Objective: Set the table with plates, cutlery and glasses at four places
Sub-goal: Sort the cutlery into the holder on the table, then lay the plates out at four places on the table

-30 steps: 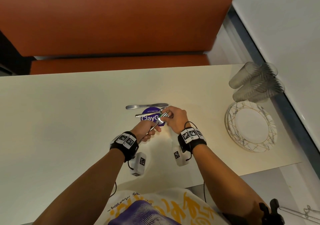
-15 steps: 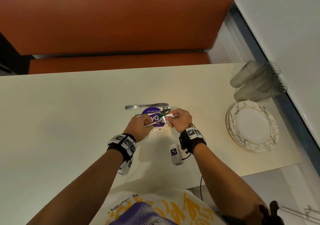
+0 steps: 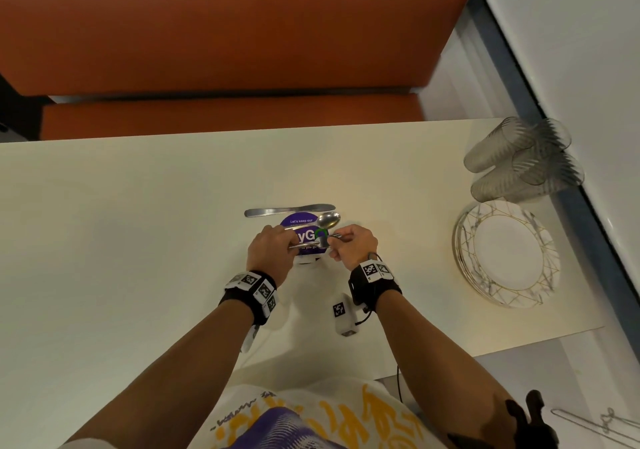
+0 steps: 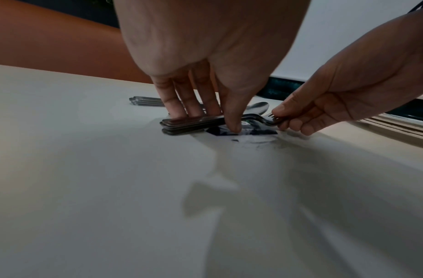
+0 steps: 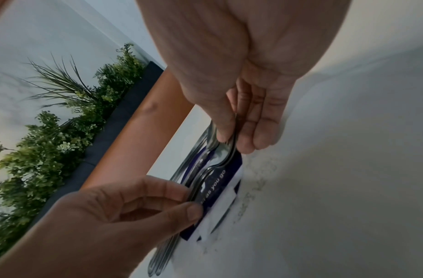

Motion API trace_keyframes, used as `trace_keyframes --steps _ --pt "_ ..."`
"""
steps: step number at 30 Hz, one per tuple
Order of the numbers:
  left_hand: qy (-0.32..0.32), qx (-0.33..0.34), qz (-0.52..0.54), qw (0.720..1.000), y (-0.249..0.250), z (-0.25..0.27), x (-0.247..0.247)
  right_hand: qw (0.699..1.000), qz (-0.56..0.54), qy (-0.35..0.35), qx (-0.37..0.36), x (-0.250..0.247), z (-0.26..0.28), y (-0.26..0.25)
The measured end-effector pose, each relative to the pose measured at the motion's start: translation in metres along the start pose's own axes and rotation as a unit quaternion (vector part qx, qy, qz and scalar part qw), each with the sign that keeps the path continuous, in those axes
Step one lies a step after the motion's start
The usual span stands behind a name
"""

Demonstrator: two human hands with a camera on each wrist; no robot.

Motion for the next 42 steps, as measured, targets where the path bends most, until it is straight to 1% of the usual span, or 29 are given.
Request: trace_keyframes --steps 5,11,18,24,29,34,38,42 --pt "-0.001 -0.004 0.032 0.999 -0.006 0.001 0.005 1.0 0.022 0.009 -0.004 0.002 -0.003 0.001" --pt "-0.004 -0.008 0.041 0.999 -0.007 0.0 0.008 0.987 0.145 0.025 -0.065 0.0 -0.006 0.0" --pt "-0.015 -0.009 0.033 0.999 -0.006 0.0 0.007 0.978 0.193 0.023 -0.077 -0.003 -0.003 -0.003" --pt "-0.033 0.016 0.024 0.999 -0.006 -0.002 0.001 0.984 0.162 0.018 -0.069 -0.007 -0.002 0.004" --pt "-0.047 0.018 0.005 0.999 -0.005 -0.005 -0.003 0.989 0.136 0.002 -0.06 -0.009 -0.001 0.007" --pt "-0.023 0.033 -0.012 0.999 0.005 0.0 -0.006 0.989 0.13 0.014 -0.062 -0.025 0.006 0.013" --pt "-0.038 0.05 0.014 0.998 0.026 -0.003 0.0 0.987 0.13 0.032 -0.086 -0.048 0.015 0.026" --pt "-0.086 0.072 0.056 0.992 0.067 -0.014 0.015 0.992 0.076 0.057 -0.087 -0.085 0.019 0.041"
Point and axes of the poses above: each hand's wrist, its own z-axis away from the middle knuckle, its own x-axis out of the palm, y = z × x, the point moved 1 cm from there along -z, towards the middle knuckle, and after that the axes turned 9 degrees about z, right-handed, at the moved point
